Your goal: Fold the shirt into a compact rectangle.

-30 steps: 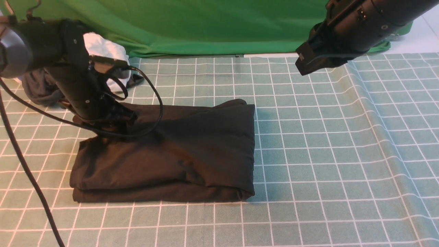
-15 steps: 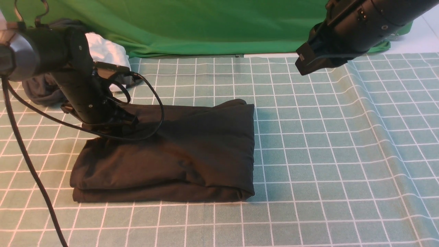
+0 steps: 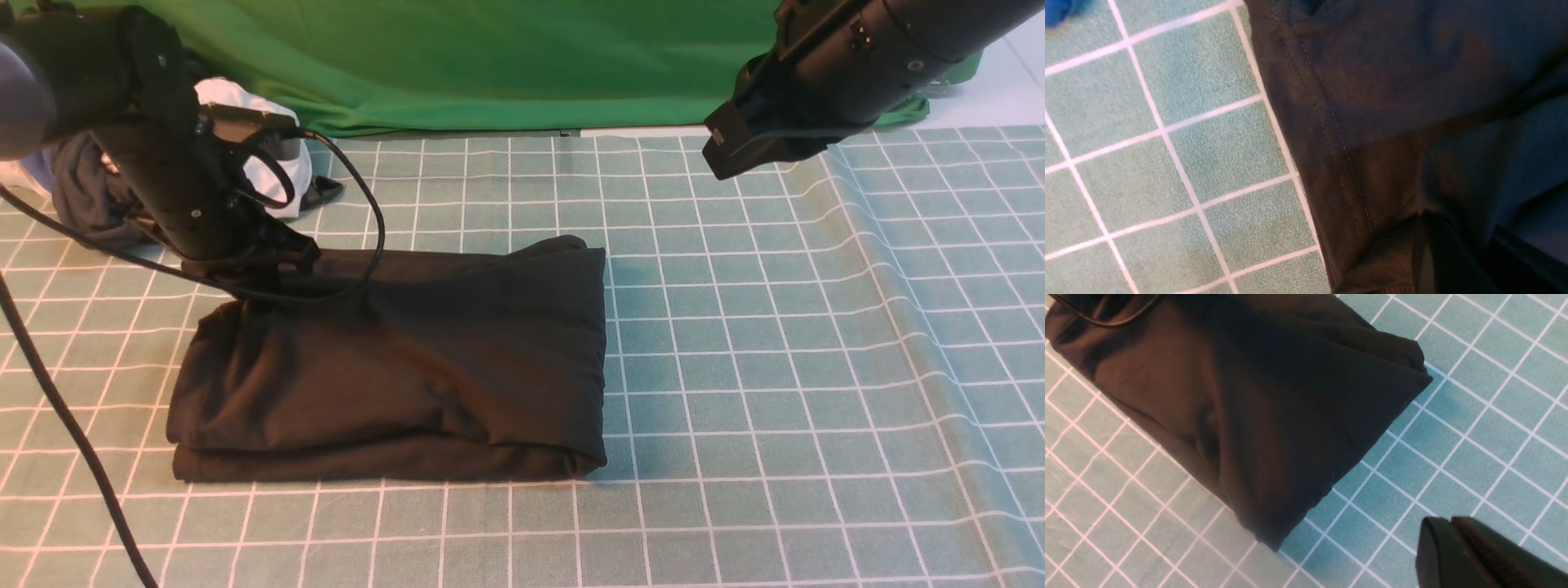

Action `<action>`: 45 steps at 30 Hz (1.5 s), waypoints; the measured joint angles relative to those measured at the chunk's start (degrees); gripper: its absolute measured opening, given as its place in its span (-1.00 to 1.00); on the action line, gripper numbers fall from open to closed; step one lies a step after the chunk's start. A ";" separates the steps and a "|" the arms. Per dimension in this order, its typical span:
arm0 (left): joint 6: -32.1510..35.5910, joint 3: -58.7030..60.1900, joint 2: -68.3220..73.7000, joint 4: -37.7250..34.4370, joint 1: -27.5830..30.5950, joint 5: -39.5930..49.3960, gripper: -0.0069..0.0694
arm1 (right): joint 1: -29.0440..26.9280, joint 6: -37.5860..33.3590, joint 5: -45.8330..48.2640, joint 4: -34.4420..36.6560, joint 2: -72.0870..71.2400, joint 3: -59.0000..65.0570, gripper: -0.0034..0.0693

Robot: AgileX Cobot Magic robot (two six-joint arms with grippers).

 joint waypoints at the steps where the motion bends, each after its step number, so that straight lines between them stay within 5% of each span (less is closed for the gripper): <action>1: 0.01 0.00 0.00 -0.19 0.57 -0.43 -0.79 | 0.00 0.00 0.00 0.07 0.00 0.00 -0.84; 11: 0.23 0.00 0.00 -2.70 3.30 -4.01 -0.74 | 0.00 0.00 0.00 0.20 0.00 0.00 -0.84; 21: -1.76 0.00 -0.19 7.29 3.25 -2.63 0.01 | 0.00 -0.43 0.32 1.27 0.00 0.00 -0.83; 26: -8.88 -0.86 -2.11 11.73 3.30 -3.56 0.17 | 0.00 -0.54 0.58 1.33 0.00 0.00 -0.82; 31: -10.91 -2.12 -3.04 3.19 3.30 -1.33 -0.06 | 0.00 -0.66 0.58 1.37 0.00 0.00 -0.81; 36: -5.08 -2.12 -1.67 -10.13 2.17 2.02 -0.71 | 0.00 -0.71 0.58 1.79 0.00 0.00 -0.80; 45: -4.11 -2.12 5.97 -8.34 1.05 4.80 -0.79 | 0.00 -1.57 0.58 2.89 0.00 0.00 -0.80</action>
